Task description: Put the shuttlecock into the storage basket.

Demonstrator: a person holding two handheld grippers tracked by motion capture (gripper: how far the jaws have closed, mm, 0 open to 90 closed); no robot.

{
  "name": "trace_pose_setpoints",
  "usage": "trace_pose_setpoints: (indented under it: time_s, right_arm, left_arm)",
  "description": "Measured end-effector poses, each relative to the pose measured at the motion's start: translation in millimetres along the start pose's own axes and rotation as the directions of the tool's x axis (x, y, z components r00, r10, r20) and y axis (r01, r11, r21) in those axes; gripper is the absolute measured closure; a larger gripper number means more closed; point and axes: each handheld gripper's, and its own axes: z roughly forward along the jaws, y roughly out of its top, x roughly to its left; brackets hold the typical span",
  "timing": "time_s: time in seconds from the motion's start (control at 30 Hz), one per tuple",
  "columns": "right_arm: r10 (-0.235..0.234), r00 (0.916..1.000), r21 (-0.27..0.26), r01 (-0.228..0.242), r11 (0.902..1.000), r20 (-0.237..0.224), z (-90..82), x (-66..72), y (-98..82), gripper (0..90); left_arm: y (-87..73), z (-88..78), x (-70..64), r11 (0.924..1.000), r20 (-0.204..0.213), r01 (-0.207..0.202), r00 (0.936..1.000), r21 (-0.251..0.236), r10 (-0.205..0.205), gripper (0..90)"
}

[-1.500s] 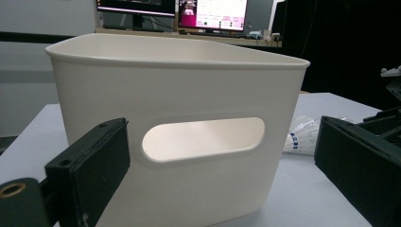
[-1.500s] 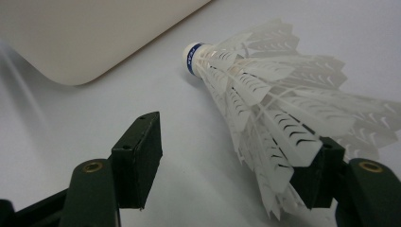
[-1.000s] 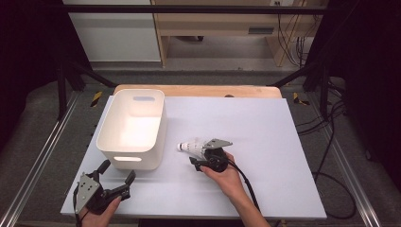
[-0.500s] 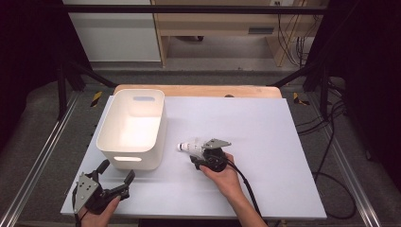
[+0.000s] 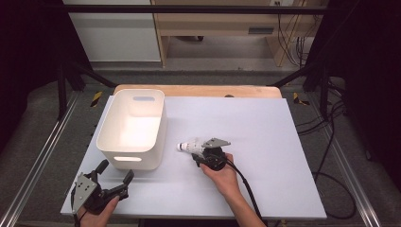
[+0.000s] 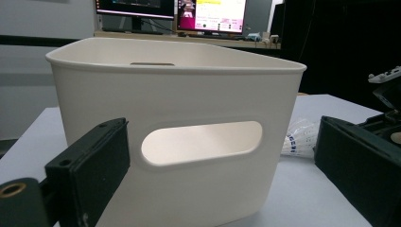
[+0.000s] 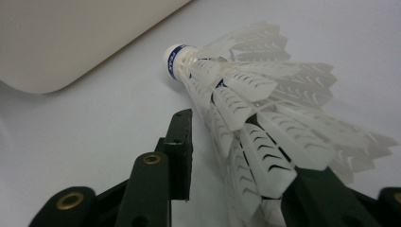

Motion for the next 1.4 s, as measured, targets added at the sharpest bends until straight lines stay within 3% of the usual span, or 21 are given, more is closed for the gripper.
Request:
trace_pose_setpoints:
  time_s: [0.2, 0.4, 0.53, 0.93, 1.17, 1.4]
  right_arm:
    - [0.013, 0.9999, 0.002, -0.013, 0.9999, 0.011, 4.2, 1.0, 4.4, 66.6]
    - [0.001, 1.0000, -0.010, -0.001, 0.9999, 0.004, 7.1, 2.0, 9.0, 83.2]
    - [-0.008, 1.0000, -0.019, 0.008, 0.9998, 0.003, 6.8, 1.8, 10.1, 87.5]
    - [-0.036, 0.9983, -0.036, 0.034, 0.9988, -0.047, -5.9, 3.9, 12.2, 89.2]
    - [-0.065, 0.9957, -0.061, 0.061, 0.9963, -0.067, -24.7, 6.8, 21.8, 89.2]
    - [-0.120, 0.9918, -0.074, 0.116, 0.9905, -0.046, -42.7, 3.4, 40.7, 89.3]
  left_arm:
    - [0.1, -0.3, 0.4, 1.0000, 0.001, 0.004, 1.0000, -0.005, -0.004, 4.4]
    - [-0.2, 0.3, 0.3, 1.0000, 0.002, 0.006, 1.0000, -0.003, -0.006, 4.4]
    - [-0.1, -0.3, 0.8, 1.0000, 0.001, 0.008, 1.0000, -0.005, -0.008, 4.4]
    - [0.0, 0.0, 0.3, 1.0000, 0.002, -0.002, 1.0000, 0.000, 0.002, 4.4]
    - [-0.2, 0.3, 0.1, 1.0000, 0.002, -0.008, 1.0000, 0.001, 0.008, 4.4]
    - [-0.3, 0.1, -0.4, 0.9999, 0.000, -0.010, 0.9999, 0.002, 0.010, 4.4]
